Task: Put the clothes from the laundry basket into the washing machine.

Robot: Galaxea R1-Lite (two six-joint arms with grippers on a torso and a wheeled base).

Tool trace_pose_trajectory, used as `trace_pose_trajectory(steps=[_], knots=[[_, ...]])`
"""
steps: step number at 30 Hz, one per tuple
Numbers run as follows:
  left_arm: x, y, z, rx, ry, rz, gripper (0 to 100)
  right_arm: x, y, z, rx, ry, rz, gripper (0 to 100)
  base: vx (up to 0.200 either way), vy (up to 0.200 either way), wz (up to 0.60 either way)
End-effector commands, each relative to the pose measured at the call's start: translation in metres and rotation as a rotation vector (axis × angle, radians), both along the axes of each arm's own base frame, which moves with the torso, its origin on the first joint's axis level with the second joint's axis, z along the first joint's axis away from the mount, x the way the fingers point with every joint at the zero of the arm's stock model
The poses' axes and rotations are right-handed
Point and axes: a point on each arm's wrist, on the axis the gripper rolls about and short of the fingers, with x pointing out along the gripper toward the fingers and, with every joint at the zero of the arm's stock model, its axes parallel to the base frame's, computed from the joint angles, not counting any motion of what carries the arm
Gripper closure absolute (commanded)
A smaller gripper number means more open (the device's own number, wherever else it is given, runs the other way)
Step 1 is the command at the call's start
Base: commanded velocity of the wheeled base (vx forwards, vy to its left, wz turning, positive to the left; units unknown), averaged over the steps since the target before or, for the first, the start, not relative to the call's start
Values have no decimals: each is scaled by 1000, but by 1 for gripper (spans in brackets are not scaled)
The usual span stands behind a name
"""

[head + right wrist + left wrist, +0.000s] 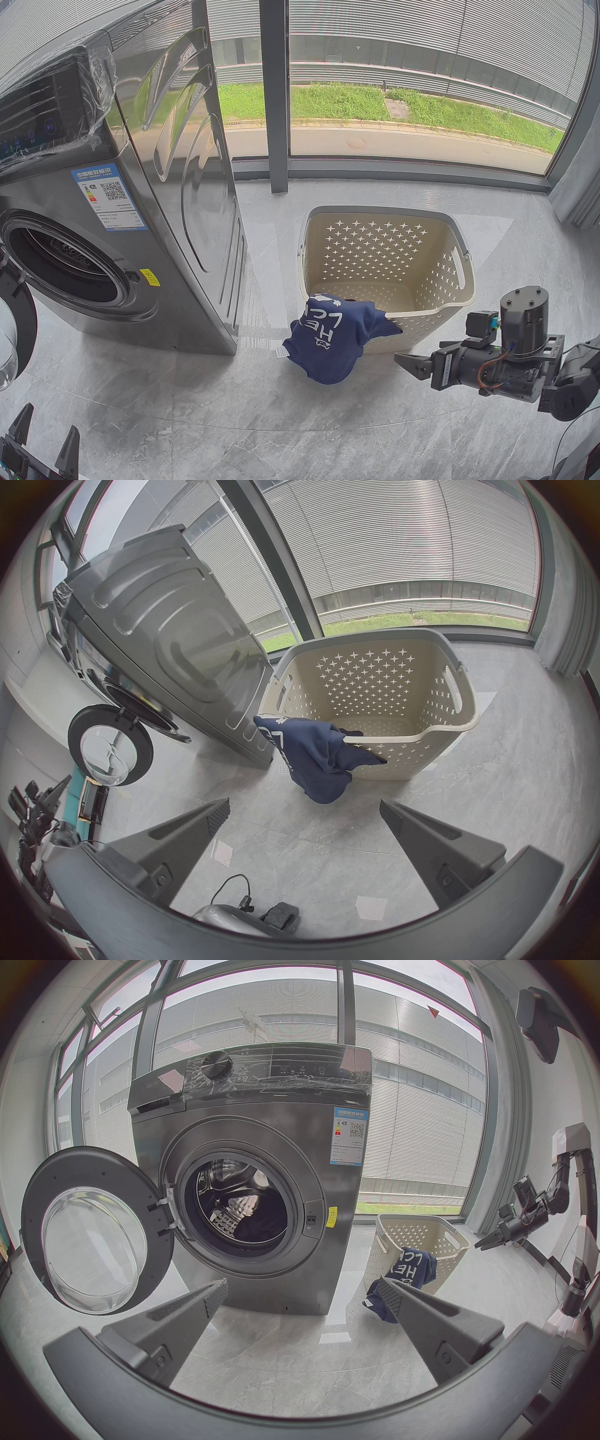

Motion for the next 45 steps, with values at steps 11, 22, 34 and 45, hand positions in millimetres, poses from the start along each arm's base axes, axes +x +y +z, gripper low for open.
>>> trace_pose_trajectory(steps=[11, 22, 34, 45], knots=[[1, 0, -5, -1, 9, 0, 0, 50, 56, -57, -66, 56, 10, 0, 0, 0, 0], [1, 0, -5, -1, 9, 0, 0, 91, 82, -80, -36, 32, -13, 0, 0, 0, 0], [1, 0, -5, -1, 9, 0, 0, 127, 100, -105, -60, 37, -57, 0, 0, 0, 0], [1, 0, -5, -1, 7, 0, 0, 143, 101, -109, -45, 26, -107, 0, 0, 0, 0]])
